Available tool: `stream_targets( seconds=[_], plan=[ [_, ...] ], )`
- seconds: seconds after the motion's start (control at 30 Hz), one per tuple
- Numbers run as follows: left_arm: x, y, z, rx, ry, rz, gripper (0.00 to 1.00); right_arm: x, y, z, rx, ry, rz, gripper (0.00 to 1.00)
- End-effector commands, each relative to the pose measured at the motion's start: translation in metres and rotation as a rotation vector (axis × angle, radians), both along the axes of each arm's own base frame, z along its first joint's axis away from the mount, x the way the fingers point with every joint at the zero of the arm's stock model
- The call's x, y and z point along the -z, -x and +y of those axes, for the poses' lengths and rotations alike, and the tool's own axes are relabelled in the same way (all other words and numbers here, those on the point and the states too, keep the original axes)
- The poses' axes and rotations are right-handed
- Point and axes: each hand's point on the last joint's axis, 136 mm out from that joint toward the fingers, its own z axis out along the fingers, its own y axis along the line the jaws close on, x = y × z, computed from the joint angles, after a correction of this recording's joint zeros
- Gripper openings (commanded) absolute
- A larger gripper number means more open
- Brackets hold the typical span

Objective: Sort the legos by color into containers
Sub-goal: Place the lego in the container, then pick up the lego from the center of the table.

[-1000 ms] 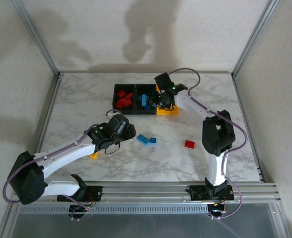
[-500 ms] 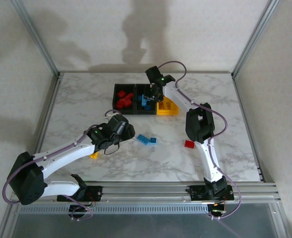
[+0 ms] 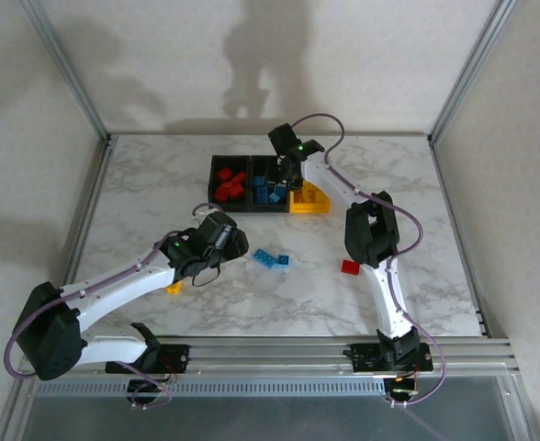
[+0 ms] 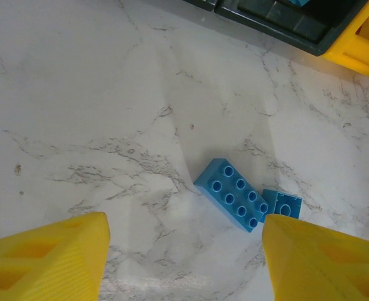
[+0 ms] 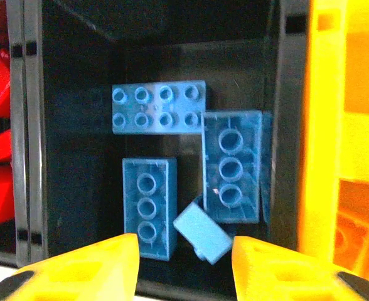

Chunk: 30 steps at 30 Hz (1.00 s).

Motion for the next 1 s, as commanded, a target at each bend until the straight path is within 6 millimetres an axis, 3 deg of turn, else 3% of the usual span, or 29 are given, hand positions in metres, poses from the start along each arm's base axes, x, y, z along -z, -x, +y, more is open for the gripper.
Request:
stream_targets(
  seconds=[0.0,0.07,0.17,0.43,0.53,0.7,0.97],
  plan=[
    [-0.005,0.002,0.013,-0.045,-0.006,-0.01,0.66,-0.055,0.023,0.001,-0.037,-0.034,-0.109,0.45],
    [-0.006,0.004,0.013,-0.044,0.006,-0.014,0.68,-0.063,0.042,-0.004,-0.05,-0.043,-0.124,0.48],
    [-0.005,0.008,0.013,-0.035,0.025,-0.01,0.68,-0.06,0.074,-0.017,-0.057,-0.041,-0.111,0.52],
    [0.001,0.015,0.012,-0.02,0.045,0.013,0.68,-0.002,0.158,-0.038,-0.072,-0.047,0.05,0.59],
    [0.003,0.016,0.012,-0.024,0.053,0.017,0.68,0.005,0.182,-0.016,-0.179,-0.047,0.03,0.6],
    [-0.001,0.023,0.016,-0.04,0.09,0.01,0.68,0.016,0.193,0.009,-0.332,-0.018,-0.01,0.65],
    [0.002,0.048,0.034,-0.115,0.213,0.009,0.71,0.043,0.19,0.037,-0.451,0.005,-0.002,0.66]
  ],
)
